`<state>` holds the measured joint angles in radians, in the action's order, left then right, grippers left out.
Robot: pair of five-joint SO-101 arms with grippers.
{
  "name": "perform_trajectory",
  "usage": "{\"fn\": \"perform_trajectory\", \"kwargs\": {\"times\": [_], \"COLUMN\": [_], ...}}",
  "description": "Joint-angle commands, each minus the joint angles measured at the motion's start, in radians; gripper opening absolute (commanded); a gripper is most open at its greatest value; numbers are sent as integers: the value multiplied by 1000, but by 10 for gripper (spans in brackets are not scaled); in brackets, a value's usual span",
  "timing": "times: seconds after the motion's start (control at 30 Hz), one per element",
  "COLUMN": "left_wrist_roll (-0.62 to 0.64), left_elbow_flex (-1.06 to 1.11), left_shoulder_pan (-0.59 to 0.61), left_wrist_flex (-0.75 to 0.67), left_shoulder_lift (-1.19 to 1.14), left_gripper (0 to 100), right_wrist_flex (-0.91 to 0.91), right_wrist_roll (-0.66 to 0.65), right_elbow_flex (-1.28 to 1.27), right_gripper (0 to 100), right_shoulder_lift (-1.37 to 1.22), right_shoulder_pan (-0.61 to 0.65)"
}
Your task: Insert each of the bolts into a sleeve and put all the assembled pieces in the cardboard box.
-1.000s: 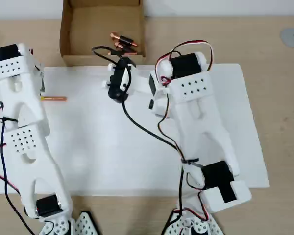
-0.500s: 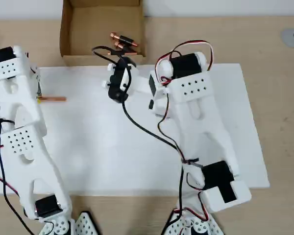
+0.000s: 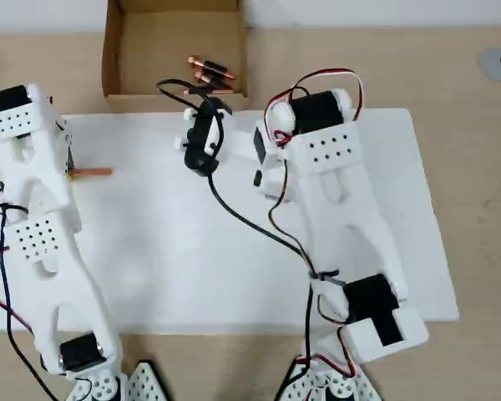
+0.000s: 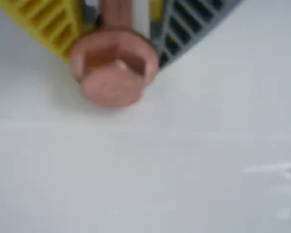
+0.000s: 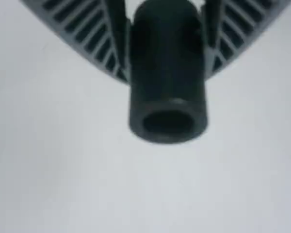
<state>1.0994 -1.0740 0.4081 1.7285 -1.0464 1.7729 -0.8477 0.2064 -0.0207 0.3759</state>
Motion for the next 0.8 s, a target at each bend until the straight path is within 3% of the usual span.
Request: {"fn": "perform_trajectory", "kwargs": {"times": [0.0, 0.1, 0.5, 0.77], "left_wrist_roll": [2, -9, -23, -75], "left_elbow_flex": [-17, -18, -115, -106], "left_shoulder_pan": [3, 3, -25, -51], "left_wrist_flex": [-12, -12, 25, 26], "left_shoulder_lift": [-5, 4, 13, 245], "left_gripper": [78, 12, 11, 11], "right_wrist_flex": [15, 14, 14, 14], "right_wrist_roll": [-11, -11, -23, -15], "right_elbow_flex": [5, 7, 7, 125], "right_gripper": [12, 12, 12, 12], "right_shoulder_lift": [18, 18, 18, 19], "right_shoulder_pan": [4, -7, -16, -16]}}
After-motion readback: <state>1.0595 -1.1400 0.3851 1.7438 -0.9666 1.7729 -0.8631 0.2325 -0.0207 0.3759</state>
